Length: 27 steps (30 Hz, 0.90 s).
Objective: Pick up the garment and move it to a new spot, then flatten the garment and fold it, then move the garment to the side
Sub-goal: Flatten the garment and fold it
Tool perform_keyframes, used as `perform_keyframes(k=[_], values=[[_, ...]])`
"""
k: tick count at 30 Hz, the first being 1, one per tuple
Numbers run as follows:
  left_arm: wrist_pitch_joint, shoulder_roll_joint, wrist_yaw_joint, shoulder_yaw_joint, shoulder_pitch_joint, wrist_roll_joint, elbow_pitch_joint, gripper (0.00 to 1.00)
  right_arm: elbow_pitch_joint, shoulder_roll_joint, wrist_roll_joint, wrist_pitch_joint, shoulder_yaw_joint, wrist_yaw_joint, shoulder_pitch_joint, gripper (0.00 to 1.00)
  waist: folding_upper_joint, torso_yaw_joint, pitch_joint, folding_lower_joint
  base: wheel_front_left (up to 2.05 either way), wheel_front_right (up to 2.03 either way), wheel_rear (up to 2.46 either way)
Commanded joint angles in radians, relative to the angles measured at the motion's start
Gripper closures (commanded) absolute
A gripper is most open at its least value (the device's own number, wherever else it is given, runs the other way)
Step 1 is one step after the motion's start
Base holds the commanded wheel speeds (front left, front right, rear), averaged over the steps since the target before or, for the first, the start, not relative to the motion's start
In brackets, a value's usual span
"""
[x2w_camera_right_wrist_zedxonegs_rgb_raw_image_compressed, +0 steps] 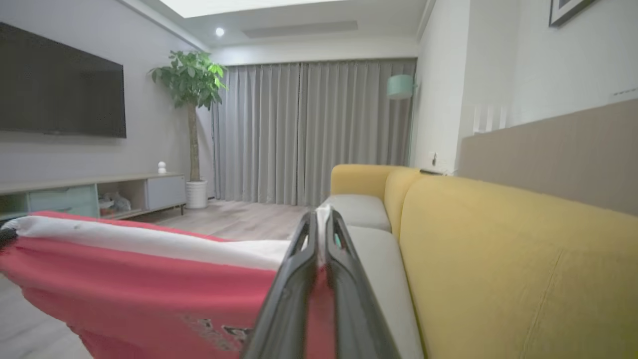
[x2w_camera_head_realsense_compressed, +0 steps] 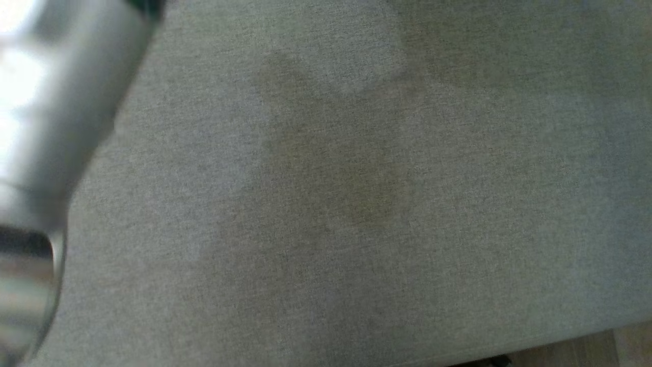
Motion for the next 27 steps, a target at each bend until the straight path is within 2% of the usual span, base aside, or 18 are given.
perform_keyframes(k=[1,5,10,13,18,24,27], values=[[-0.016,0.053,-0.003,-0.002,0.053,0.018,-0.016,1.00,-0.026,-0.014,-0.003,-0.006,0.008,-0.001,0.089,1.00,0.0000,0.002,-0.003,0.0000,0.00,0.00,0.00],[-0.071,0.081,-0.005,-0.085,0.280,0.055,-0.015,1.00,-0.057,-0.022,-0.006,-0.010,0.047,-0.001,0.279,1.00,0.0000,0.015,-0.012,0.0000,0.00,0.00,0.00],[-0.101,0.062,0.017,-0.073,0.560,0.124,-0.042,1.00,-0.093,-0.024,-0.027,-0.021,-0.008,-0.001,0.534,1.00,0.0000,0.037,-0.055,0.0000,0.00,0.00,0.00],[-0.102,0.043,0.037,-0.001,0.734,0.205,-0.112,1.00,-0.136,-0.008,-0.085,-0.022,-0.128,-0.001,0.697,1.00,0.0000,0.045,-0.095,0.0000,0.00,0.00,0.00],[-0.102,0.036,0.074,0.086,0.993,0.330,-0.226,1.00,-0.285,0.094,-0.209,-0.022,-0.347,-0.001,1.028,1.00,0.0000,0.042,-0.157,0.0000,0.00,0.00,0.00],[-0.103,0.063,0.101,0.140,1.228,0.362,-0.365,1.00,-0.492,0.182,-0.302,0.016,-0.525,-0.001,1.349,1.00,0.0000,0.040,-0.195,0.0000,0.00,0.00,0.00],[-0.100,0.081,0.105,0.136,1.272,0.357,-0.417,1.00,-0.557,0.203,-0.328,0.048,-0.581,-0.001,1.412,1.00,0.0000,0.046,-0.200,0.0000,0.00,0.00,0.00]])
